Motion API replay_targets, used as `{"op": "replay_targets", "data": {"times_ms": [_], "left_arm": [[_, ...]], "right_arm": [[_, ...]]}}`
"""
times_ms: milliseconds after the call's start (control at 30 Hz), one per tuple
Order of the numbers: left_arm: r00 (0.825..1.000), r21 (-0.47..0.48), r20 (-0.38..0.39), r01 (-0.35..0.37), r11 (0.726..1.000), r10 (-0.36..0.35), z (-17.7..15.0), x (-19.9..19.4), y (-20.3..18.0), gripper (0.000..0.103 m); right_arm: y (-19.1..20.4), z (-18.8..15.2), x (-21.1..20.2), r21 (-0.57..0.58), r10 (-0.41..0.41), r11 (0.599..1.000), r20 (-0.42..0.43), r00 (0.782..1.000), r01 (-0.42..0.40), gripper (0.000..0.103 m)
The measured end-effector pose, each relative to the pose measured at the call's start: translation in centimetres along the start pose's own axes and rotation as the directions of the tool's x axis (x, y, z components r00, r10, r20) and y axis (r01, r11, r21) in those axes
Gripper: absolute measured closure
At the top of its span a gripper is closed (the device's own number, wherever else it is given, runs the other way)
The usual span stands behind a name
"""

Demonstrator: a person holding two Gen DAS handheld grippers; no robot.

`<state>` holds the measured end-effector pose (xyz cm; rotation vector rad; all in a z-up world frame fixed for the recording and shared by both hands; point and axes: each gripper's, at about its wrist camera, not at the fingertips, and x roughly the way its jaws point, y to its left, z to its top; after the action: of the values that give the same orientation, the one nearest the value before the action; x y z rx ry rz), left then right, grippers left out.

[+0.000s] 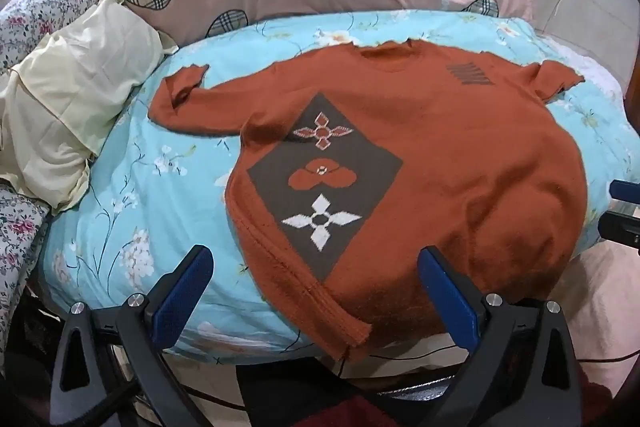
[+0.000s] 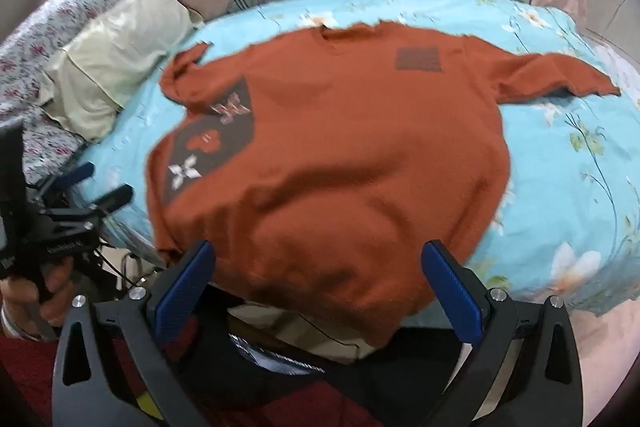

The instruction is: Fold small clothes

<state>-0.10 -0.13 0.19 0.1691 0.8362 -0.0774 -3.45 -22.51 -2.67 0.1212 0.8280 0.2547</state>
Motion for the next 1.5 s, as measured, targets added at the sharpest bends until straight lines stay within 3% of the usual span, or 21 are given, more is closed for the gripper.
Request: {"op": "replay_targets", "data": {"times_ms": [167,433,567,767,867,1000,1500], "left_arm": [[0.999,-0.009,0.043,-0.001,1.000,0.001,0.2,-1.1,-0.8,0.001],[0.996,0.001,0.082,0.041,0.999,-0.041,-0.3,-1.4,-1.7,0.001],[0.996,-0.016,0.055,0.065,0.998,-0.064,-0.1,-1.3,-1.8,0.001],[0.997,0.018,0.071,0.023,1.000,-0.024,-0.3,-1.1,-2.0,0.001],[0.997,-0.023,0.036,0.074,0.997,-0.073,-0.1,-1.2,-1.6,0.001],[0.996,-0.031,0.024,0.084,0.996,-0.083,-0.2,-1.2,-1.5,0.001],[0.997,-0.006,0.048,0.052,0.999,-0.052,-0.5,-1.0,-1.5,0.001]], "right_arm": [[0.8,0.7,-0.1,-0.027,0.002,1.000,0.085,0.996,0.000,0.000],[1.1,0.1,1.5,-0.023,0.011,1.000,0.006,1.000,-0.011,0.000],[1.1,0.0,1.5,-0.031,-0.006,1.000,0.004,1.000,0.006,0.000],[1.1,-0.1,1.5,-0.043,-0.025,0.999,0.000,1.000,0.025,0.000],[1.2,-0.1,1.6,-0.040,-0.022,0.999,-0.003,1.000,0.022,0.000],[1.2,-0.1,1.6,-0.027,-0.006,1.000,-0.002,1.000,0.006,0.000],[1.1,-0.2,1.6,-0.019,0.003,1.000,0.003,1.000,-0.003,0.000]]}}
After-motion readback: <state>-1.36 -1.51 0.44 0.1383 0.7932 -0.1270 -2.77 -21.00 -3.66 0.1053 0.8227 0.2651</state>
